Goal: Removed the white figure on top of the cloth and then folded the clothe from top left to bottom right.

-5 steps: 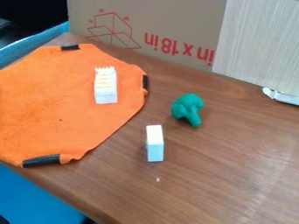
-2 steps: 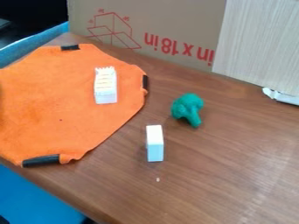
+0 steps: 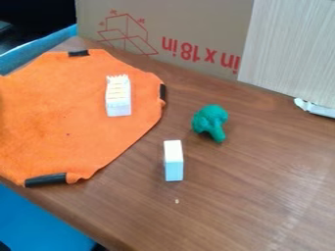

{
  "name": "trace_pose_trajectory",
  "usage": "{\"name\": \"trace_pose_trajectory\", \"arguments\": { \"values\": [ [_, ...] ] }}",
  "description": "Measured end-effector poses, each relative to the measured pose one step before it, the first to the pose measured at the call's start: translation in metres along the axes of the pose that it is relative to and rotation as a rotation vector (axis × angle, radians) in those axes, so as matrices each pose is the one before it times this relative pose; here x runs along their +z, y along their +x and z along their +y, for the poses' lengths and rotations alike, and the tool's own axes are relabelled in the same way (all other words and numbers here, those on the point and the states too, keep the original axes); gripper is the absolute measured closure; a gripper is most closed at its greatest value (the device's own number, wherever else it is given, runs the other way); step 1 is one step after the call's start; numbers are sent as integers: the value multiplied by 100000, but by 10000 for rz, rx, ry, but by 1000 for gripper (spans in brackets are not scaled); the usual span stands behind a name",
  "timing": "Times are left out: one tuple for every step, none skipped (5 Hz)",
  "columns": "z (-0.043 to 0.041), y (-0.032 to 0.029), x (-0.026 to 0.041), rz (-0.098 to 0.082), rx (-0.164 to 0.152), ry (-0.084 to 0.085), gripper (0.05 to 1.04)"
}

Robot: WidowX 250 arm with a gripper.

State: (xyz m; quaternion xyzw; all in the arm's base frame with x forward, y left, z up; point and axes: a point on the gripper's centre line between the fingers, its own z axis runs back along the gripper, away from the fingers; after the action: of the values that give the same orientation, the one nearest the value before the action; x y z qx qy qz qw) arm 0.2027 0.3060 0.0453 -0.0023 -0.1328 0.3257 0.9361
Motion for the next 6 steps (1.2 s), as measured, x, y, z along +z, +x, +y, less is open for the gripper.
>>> {"name": "trace_pose_trajectory", "arguments": {
  "values": [
    [-12, -122, -9, 89, 199, 23, 1018],
    [-226, -282, 482, 164, -9, -116, 1032],
    [-1070, 283, 2223, -248, -36, -379, 1033],
    [-2426, 44, 3163, -90, -261, -390, 1033],
    [-2913, -223, 533, 196, -191, -107, 1033],
    [-2834, 62, -350, 284, -23, 218, 1033]
  ]
}}
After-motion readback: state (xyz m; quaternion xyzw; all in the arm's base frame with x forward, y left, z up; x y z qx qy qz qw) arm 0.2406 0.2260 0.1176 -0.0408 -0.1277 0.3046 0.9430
